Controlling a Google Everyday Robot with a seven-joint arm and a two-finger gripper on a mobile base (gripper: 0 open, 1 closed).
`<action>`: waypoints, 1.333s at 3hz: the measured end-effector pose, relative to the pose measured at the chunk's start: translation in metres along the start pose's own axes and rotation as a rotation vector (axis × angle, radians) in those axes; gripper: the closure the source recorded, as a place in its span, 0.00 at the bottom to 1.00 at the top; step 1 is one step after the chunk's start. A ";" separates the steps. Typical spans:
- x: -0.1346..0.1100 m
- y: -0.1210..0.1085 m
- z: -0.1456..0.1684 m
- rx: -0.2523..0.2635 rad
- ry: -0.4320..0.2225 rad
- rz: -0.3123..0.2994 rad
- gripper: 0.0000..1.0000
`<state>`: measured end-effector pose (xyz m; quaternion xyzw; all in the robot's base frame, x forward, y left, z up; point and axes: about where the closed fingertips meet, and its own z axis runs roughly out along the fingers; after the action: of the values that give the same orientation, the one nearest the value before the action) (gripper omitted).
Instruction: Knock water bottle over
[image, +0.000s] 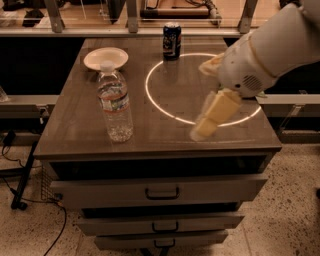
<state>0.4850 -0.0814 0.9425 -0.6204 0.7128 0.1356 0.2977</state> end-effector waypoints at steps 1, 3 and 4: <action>-0.042 0.001 0.029 -0.022 -0.162 -0.015 0.00; -0.058 0.004 0.054 -0.040 -0.233 -0.024 0.00; -0.093 0.008 0.102 -0.103 -0.377 -0.035 0.00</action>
Offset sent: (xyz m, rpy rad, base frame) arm 0.0077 0.0406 -0.0016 0.1231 -0.0152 0.0453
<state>0.5085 0.0522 0.9159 -0.6108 0.6255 0.2805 0.3963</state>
